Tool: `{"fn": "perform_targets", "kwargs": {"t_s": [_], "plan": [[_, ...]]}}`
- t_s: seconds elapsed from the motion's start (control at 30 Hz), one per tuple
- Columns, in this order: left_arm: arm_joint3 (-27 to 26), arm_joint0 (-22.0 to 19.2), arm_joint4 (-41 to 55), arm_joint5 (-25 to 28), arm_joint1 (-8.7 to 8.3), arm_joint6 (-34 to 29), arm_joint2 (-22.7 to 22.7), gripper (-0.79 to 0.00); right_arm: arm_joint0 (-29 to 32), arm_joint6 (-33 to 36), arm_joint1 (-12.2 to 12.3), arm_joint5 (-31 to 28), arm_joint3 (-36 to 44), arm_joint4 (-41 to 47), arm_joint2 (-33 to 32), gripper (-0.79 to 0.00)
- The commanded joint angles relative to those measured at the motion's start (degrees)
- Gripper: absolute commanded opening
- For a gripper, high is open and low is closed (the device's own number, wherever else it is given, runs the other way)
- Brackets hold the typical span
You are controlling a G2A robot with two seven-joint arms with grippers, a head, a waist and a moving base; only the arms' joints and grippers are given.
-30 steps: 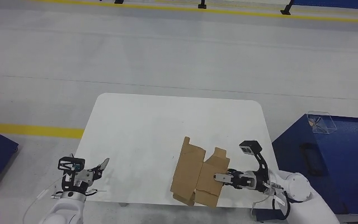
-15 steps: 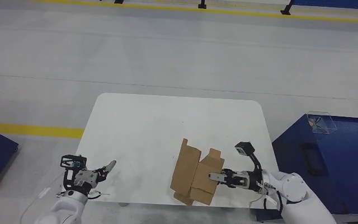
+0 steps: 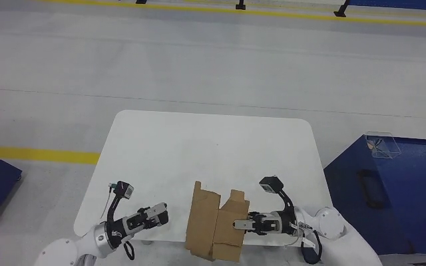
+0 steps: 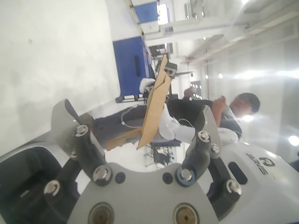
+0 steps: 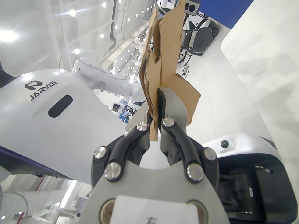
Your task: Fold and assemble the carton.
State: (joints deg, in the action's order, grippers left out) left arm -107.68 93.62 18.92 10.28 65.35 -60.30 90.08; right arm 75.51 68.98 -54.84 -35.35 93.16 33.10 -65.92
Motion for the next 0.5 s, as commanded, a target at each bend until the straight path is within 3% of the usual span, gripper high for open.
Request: {"fn": "perform_targets", "kwargs": {"t_s": [0.0, 0.2, 0.27, 0.3, 0.37, 0.47], "plan": [[0.9, -0.8, 1.3, 0.5, -0.05, -3.0, -1.6, 0.000, -0.7, 0.3, -0.2, 0.4, -0.7, 1.4, 1.1, -0.785], [2.5, -1.8, -1.2, 2.2, -0.08, -4.6, -6.4, 0.000, -3.1, 1.8, -0.5, 1.9, -2.6, 4.1, 4.0, -0.785], [3.1, -2.5, -0.9, 1.7, -0.13, -4.8, -7.2, -0.169, -3.5, 1.9, -0.6, 2.0, -3.0, 3.9, 4.7, -0.785], [3.3, -2.8, -1.1, 1.5, -0.15, -4.8, -7.6, -0.215, -3.7, 2.1, -0.6, 2.1, -2.9, 3.9, 5.1, -0.785], [3.7, -3.3, -1.3, 1.5, -0.21, -4.6, -8.1, -0.416, -4.0, 2.1, -0.6, 2.2, -3.0, 4.2, 5.5, -0.785], [4.2, -4.0, -1.0, 1.3, -0.33, -4.8, -8.6, -0.526, -4.3, 2.1, -0.5, 2.2, -3.3, 4.5, 5.9, -0.785]]}}
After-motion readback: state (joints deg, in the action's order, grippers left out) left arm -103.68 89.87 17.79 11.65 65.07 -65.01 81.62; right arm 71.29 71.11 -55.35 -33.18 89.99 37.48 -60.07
